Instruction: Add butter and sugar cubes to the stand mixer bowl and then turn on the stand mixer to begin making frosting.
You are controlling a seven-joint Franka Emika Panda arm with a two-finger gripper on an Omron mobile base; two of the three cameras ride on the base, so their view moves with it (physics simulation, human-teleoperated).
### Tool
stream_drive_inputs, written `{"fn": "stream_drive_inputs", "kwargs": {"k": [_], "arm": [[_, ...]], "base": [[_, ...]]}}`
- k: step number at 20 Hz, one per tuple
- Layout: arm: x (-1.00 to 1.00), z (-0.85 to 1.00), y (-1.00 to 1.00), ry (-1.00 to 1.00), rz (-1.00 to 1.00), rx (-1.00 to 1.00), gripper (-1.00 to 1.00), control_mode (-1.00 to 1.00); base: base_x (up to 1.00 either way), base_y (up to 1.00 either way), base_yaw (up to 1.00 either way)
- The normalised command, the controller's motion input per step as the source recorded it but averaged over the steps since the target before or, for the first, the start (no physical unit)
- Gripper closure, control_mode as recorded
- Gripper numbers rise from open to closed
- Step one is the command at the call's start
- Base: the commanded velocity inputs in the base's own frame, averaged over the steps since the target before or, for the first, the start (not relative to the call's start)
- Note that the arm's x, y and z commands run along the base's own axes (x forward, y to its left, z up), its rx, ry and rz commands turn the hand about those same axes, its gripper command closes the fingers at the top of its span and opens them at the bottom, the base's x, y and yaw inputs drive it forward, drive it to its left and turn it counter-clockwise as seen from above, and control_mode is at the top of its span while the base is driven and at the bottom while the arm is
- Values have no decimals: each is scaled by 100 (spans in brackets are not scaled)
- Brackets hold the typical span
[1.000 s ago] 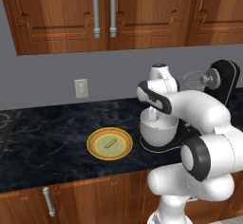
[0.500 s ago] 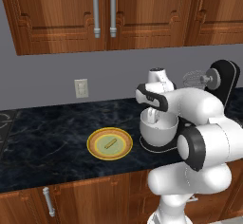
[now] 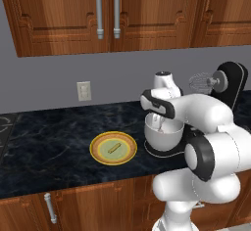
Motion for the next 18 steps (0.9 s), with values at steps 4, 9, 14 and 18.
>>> {"fn": "stream_drive_inputs", "kwargs": {"k": [4, 9, 14, 18], "arm": [[-26, 55, 0, -11, 0, 0, -100, -100], [-56, 100, 1, -2, -5, 4, -100, -100], [-65, 81, 38, 0, -21, 6, -100, -100], [-75, 26, 89, 0, -39, 1, -100, -100]], "base": [[0, 0, 0], [0, 0, 0], [0, 0, 0], [0, 0, 0]]}}
